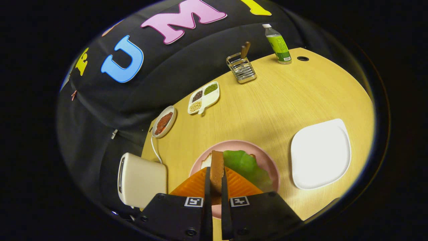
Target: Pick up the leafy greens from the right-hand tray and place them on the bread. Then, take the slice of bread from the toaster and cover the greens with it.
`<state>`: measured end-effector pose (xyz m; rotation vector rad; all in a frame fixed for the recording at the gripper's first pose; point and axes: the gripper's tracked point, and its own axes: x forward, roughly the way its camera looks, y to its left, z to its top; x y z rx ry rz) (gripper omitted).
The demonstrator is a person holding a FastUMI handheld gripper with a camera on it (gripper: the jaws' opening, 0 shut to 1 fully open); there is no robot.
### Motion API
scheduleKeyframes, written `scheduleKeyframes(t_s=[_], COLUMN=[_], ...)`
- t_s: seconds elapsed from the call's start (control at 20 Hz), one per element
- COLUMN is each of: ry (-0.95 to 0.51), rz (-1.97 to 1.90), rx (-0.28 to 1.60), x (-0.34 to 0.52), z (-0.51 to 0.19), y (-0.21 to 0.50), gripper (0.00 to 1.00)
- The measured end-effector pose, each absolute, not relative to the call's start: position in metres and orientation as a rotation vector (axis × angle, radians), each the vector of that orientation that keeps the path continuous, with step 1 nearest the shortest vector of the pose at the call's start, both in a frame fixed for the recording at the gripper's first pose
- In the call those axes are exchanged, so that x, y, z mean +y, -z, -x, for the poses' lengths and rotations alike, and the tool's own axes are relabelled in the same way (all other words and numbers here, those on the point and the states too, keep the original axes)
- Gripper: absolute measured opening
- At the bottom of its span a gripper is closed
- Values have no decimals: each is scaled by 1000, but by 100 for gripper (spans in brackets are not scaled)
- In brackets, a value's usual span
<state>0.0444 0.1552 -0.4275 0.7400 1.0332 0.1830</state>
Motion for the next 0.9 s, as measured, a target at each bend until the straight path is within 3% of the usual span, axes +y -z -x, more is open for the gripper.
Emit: scheduleKeyframes(t_s=[0.5,0.7,0.9], ry=[-204,-175,-211], rz=[-549,-453,-363], rx=[1065,1077,1055], x=[145,134,133], z=[-34,-27,-31], y=[465,477,483], gripper=[15,42,53])
